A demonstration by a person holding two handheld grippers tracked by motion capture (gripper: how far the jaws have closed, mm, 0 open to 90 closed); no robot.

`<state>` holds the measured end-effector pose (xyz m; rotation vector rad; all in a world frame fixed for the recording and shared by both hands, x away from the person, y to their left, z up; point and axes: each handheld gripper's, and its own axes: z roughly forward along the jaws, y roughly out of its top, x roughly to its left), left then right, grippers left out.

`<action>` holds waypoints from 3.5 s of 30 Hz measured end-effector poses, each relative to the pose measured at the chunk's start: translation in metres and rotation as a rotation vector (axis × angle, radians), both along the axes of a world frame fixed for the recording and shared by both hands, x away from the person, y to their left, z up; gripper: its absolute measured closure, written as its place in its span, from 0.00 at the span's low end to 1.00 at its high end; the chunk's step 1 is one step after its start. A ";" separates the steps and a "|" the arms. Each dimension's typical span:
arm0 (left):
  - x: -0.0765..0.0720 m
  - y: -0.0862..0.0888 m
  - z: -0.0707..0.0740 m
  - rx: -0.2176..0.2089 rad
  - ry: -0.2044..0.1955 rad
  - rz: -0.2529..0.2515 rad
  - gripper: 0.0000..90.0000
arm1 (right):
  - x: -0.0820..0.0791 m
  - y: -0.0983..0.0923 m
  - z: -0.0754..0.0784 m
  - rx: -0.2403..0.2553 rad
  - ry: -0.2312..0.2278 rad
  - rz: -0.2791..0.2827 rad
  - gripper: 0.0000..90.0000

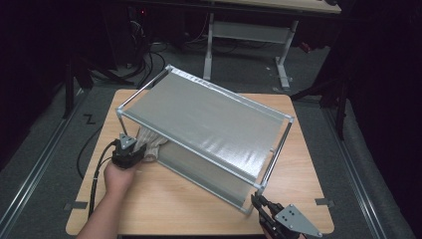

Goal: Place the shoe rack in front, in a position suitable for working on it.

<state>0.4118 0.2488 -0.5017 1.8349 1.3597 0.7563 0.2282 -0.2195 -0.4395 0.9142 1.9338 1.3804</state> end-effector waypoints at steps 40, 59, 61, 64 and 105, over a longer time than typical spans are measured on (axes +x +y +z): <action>-0.094 -0.199 0.001 0.025 -0.009 -0.557 0.79 | -0.004 0.003 -0.002 -0.005 -0.018 0.000 0.89; -0.136 -0.255 0.006 0.016 -0.013 -0.723 0.53 | -0.005 0.006 -0.003 -0.011 -0.028 0.008 0.89; -0.139 -0.257 0.006 0.014 -0.020 -0.724 0.51 | -0.004 0.006 -0.003 -0.013 -0.030 0.009 0.89; -0.140 -0.262 0.002 0.064 -0.026 -0.723 0.47 | -0.004 0.007 -0.002 -0.014 -0.031 0.005 0.89; -0.077 -0.190 -0.001 0.107 -0.014 -0.489 0.79 | -0.003 0.003 -0.002 -0.004 -0.013 0.005 0.89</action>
